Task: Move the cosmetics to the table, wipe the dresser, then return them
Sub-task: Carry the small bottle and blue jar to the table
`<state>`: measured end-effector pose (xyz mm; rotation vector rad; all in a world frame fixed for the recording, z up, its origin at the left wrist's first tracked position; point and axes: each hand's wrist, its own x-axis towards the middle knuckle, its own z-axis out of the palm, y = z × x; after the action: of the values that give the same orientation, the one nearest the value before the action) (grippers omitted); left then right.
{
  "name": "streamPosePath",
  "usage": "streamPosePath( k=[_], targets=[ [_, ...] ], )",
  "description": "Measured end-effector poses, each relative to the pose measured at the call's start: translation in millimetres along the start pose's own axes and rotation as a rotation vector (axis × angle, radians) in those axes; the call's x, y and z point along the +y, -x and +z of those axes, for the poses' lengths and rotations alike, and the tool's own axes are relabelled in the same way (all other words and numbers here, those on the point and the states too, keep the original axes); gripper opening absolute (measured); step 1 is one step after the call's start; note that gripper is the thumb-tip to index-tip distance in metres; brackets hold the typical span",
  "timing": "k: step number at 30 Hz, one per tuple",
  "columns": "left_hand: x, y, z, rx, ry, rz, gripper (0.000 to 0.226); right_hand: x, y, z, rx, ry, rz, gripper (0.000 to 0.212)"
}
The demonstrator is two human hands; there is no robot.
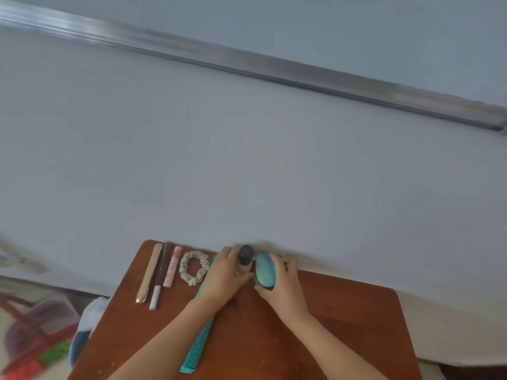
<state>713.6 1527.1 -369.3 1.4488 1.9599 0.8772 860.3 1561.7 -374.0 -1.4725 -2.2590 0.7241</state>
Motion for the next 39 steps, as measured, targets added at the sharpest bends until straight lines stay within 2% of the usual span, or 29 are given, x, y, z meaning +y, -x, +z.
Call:
streamPosePath(
  k=[6, 14, 23, 28, 34, 39],
  targets=[
    [6, 13, -4, -0.029, -0.031, -0.050, 0.061, -4, 6, -12, -0.049, 0.046, -0.016, 0.072],
    [14, 62, -22, 0.012, -0.234, -0.071, 0.064, -7, 42, -54, -0.057, 0.225, -0.076, 0.069],
    [25, 124, -48, 0.174, -0.369, -0.087, 0.056, -15, 91, -83, -0.021, 0.316, -0.119, 0.063],
    [21, 161, -41, 0.149, -0.433, -0.102, 0.053, -12, 128, -84, -0.023, 0.332, -0.113, 0.058],
    [21, 184, -19, 0.048, -0.422, 0.005, 0.052, -7, 189, -86, -0.038, 0.366, -0.001, 0.055],
    [53, 165, -6, -0.048, -0.343, 0.233, 0.053, 0, 237, -98, 0.027, 0.439, 0.202, 0.056]
  ],
)
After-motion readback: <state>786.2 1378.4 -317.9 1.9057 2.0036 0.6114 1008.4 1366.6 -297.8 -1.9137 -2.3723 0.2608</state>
